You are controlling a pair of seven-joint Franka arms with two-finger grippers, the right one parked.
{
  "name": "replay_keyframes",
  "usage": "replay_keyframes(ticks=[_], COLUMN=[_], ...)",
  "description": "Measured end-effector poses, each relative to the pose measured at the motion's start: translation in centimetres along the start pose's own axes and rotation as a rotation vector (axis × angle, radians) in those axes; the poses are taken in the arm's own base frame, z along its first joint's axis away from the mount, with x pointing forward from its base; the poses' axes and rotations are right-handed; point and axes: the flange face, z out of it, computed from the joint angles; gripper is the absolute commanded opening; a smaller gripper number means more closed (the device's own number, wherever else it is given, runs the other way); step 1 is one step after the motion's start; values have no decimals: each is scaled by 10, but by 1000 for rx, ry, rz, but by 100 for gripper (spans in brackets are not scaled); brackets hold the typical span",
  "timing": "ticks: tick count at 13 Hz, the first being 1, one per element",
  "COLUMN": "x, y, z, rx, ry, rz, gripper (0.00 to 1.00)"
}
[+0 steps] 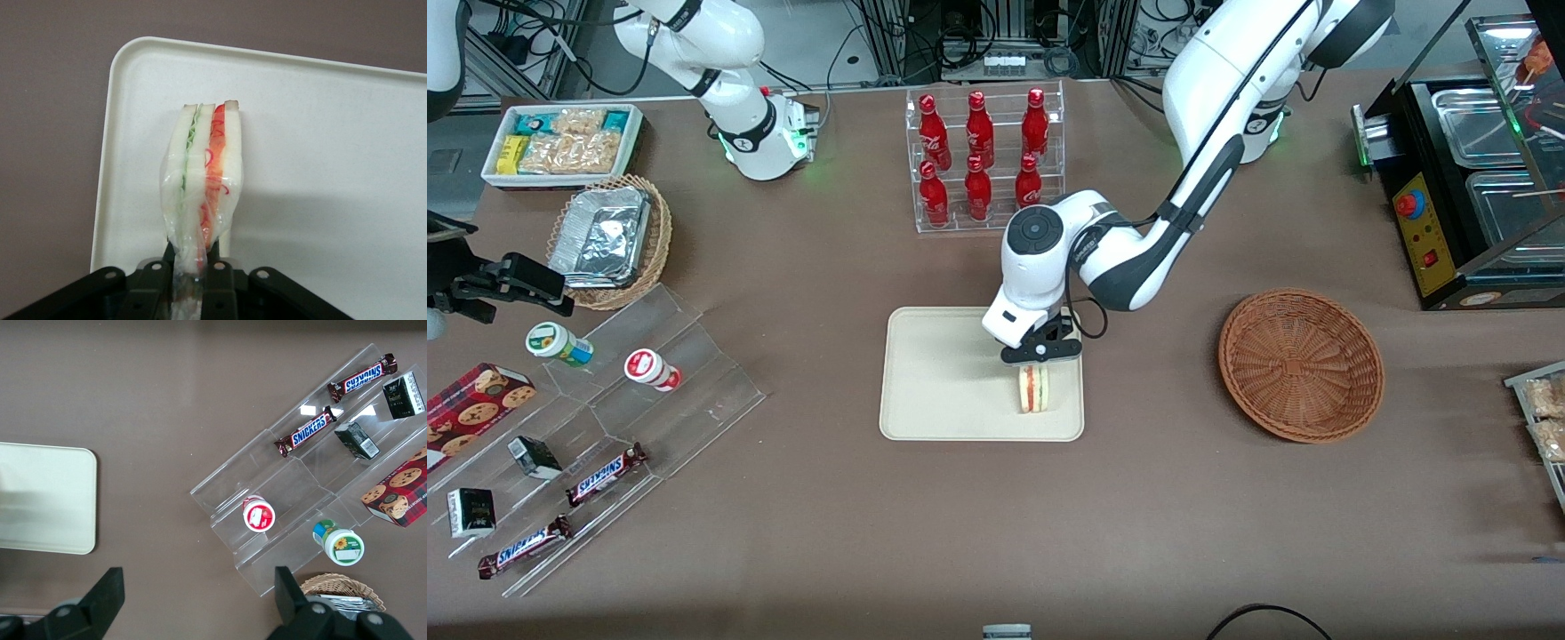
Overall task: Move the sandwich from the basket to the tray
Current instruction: 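Lower the sandwich onto the tray and open the left gripper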
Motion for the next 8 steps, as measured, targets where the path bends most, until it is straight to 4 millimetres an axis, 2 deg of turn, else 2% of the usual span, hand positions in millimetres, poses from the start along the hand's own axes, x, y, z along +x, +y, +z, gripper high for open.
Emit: replay_keyframes(ticks=[1,2,5,7,8], x=[0,0,5,13,16], y=[0,0,1,-2,-4], z=[2,2,-3,-17,-30], rx=[2,6,1,20,45], ry=[3,8,23,30,33], rz=[2,6,-6,-58,-90], gripper=[97,100,100,100,100])
